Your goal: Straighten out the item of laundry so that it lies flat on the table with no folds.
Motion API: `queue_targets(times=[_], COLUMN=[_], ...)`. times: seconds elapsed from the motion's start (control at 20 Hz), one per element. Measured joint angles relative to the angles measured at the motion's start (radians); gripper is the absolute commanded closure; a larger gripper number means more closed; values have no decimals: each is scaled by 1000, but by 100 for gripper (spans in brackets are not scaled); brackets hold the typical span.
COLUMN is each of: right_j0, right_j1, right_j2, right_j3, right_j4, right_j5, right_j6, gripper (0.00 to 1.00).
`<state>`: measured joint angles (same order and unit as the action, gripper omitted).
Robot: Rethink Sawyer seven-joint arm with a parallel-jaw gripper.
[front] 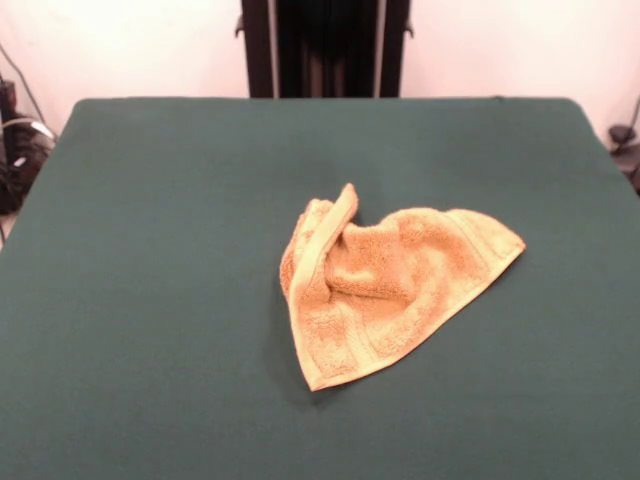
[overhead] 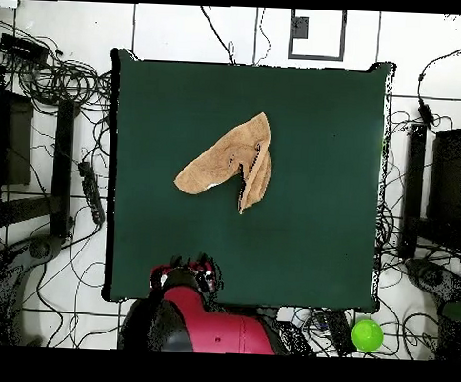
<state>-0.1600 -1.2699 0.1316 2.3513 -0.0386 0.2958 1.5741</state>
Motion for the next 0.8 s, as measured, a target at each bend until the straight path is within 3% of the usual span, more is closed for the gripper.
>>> queue_targets(times=[0.4, 0.8], right_j0=[-21, -86], right_j1=[0, -1], right_j2=[-8, 67], right_j3=[-26, -28], right_j4=[-79, -219], right_j5=[9, 9], right_j6=[0, 0], gripper=[0, 0])
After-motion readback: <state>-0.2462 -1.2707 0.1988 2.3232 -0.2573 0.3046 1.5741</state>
